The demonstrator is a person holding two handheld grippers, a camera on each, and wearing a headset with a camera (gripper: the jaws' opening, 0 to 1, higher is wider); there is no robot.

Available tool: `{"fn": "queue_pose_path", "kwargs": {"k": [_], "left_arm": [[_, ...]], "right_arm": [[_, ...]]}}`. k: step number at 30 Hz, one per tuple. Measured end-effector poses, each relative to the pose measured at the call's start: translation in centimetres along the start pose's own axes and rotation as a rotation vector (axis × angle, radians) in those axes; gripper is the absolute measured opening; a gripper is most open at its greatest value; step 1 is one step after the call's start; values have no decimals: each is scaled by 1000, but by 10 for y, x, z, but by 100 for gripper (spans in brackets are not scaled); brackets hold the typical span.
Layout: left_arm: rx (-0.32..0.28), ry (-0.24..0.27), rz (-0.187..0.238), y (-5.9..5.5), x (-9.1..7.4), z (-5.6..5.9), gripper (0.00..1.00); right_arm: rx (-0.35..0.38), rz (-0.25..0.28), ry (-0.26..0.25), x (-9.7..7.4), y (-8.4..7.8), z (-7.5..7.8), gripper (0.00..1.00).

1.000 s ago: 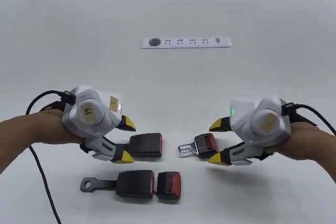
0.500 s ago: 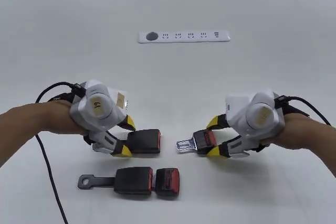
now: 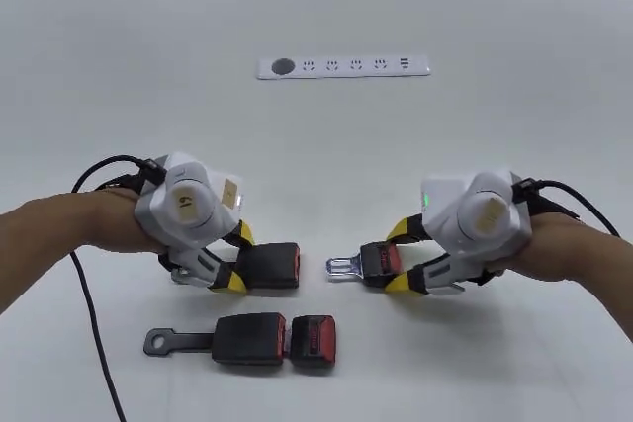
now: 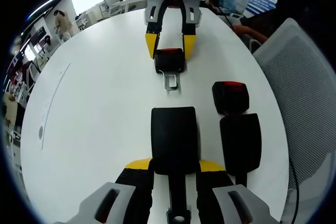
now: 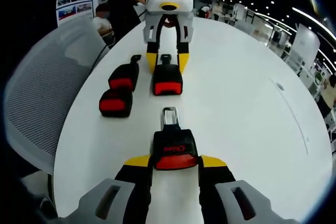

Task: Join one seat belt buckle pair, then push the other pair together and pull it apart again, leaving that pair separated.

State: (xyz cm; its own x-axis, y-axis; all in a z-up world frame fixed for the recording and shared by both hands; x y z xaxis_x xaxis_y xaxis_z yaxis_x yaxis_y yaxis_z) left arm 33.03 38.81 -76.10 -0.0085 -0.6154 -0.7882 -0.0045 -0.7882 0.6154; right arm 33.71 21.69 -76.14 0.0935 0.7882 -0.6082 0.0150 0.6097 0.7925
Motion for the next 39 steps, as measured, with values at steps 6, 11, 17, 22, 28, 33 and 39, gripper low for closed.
{"fn": "queue_pose_path", "kwargs": {"k": [6,11,17,22,28,33,39], "left_arm": [[1,-3,1,-1,0,0,32],[-2,-3,2,-2,0,-1,32],[-4,-5,0,-1,0,0,32],[-7,-5,1,-1,0,0,32],[-9,-6,3,0,0,0,32],[-11,-6,4,-1,0,0,32],[-11,-7,3,-1,0,0,32]], "right_arm": [[-9,1,-4,0,2,0,31],[-9,7,-6,2,5,-2,30],[-6,10,-6,5,7,-3,30],[-2,14,-10,8,9,-4,30],[6,17,-10,12,11,-4,30],[11,23,-10,14,14,-5,30],[14,29,-5,18,18,-8,30]]}}
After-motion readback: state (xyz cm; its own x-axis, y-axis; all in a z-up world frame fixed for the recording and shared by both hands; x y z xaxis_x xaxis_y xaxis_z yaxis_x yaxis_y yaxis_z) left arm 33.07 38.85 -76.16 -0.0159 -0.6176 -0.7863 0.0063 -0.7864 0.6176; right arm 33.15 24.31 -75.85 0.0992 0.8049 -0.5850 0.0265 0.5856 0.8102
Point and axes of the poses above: the centre of the closed fingertips' face, and the gripper's own axes: x roughly forward along the fingers, z roughly to its right, y roughly out of its top, the point moved 2 cm from there along -x, roughly backward along the fingers, and after that the axes turned 13 degrees about z, right-handed, at the moved point
